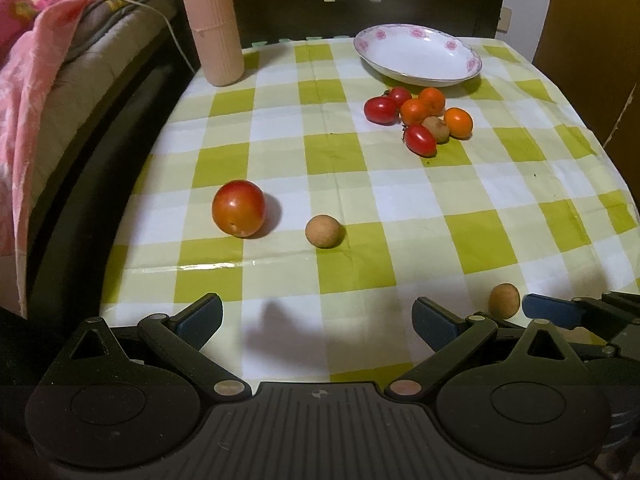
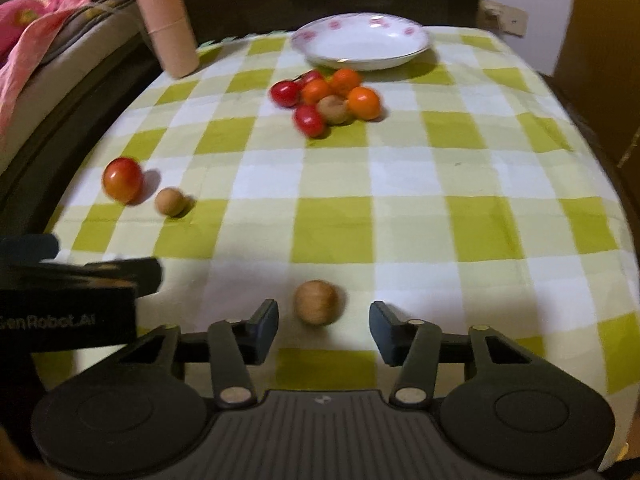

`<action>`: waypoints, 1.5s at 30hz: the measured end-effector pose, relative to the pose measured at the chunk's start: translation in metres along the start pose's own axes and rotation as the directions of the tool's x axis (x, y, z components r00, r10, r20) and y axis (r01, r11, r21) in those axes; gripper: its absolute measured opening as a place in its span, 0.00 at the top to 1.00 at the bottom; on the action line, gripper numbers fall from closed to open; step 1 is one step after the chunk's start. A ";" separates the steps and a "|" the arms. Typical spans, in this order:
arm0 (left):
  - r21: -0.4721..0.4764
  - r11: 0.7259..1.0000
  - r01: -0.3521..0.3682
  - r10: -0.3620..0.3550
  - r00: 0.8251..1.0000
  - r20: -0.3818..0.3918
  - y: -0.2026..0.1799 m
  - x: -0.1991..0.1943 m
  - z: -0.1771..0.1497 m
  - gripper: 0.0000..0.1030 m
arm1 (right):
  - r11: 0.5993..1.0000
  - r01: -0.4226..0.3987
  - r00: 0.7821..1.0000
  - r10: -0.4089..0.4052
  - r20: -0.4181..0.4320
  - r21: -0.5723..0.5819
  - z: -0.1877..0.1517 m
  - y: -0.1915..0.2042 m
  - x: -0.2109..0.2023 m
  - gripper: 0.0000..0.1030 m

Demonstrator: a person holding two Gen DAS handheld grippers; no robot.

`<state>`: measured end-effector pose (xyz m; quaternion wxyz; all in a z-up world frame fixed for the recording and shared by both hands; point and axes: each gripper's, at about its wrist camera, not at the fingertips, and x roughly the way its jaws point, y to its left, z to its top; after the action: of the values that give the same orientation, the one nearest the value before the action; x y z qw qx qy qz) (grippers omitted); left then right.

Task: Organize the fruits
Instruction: 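Close the right gripper on the brown fruit while the left gripper grasps another brown fruit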

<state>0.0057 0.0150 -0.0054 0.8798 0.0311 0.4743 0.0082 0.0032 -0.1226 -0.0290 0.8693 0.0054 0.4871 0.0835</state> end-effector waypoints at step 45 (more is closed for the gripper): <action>-0.066 0.994 0.088 -0.094 0.992 -0.083 0.010 0.058 0.044 0.46 | 0.991 -0.133 0.991 0.134 -0.013 0.018 0.028 -0.019 -0.007 0.78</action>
<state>0.0743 0.0256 -0.0293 0.8585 -0.0184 0.5123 -0.0157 0.0261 -0.1398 -0.0104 0.8583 0.0449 0.4924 0.1373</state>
